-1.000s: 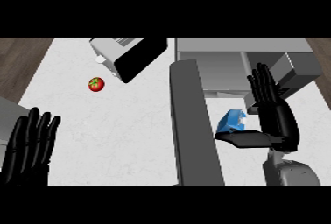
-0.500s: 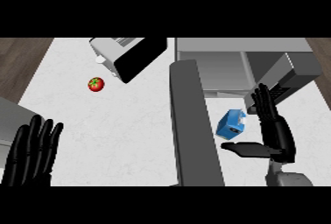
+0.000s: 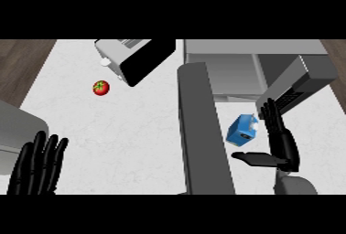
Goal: Pick up the milk, place it into the microwave and close the microwave
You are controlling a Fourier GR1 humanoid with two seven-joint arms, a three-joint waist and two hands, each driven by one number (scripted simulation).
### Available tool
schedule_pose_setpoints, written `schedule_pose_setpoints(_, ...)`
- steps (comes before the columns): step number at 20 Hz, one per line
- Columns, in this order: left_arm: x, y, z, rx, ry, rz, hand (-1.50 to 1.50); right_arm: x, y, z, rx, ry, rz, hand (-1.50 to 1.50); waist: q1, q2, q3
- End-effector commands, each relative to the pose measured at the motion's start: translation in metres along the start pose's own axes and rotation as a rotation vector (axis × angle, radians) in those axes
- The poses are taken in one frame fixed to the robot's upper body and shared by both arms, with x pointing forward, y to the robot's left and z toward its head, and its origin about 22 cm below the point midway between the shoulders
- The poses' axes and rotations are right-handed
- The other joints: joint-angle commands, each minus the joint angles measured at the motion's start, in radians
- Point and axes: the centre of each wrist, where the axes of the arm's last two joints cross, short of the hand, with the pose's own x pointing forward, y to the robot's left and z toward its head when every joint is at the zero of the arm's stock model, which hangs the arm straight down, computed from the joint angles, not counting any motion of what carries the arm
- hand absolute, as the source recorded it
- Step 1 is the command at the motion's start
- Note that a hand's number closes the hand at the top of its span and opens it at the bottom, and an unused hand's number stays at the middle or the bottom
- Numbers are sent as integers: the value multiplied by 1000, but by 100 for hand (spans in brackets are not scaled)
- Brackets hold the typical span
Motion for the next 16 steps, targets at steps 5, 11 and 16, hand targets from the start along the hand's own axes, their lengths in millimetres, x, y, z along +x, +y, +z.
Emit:
schedule_pose_setpoints(5,-2,-7,7,2,-28,-18,-150,-43,-8,1,-13,20,-44,-150,1,0,0)
schedule_pose_setpoints(11,14,-6,9,22,-6,2,-150,-72,-18,2,-15,12,-25,-150,9,2,1)
schedule_pose_setpoints(16,5,-4,7,10,4,5,-150,-80,-11,8,38,23,-32,-150,5,1,0)
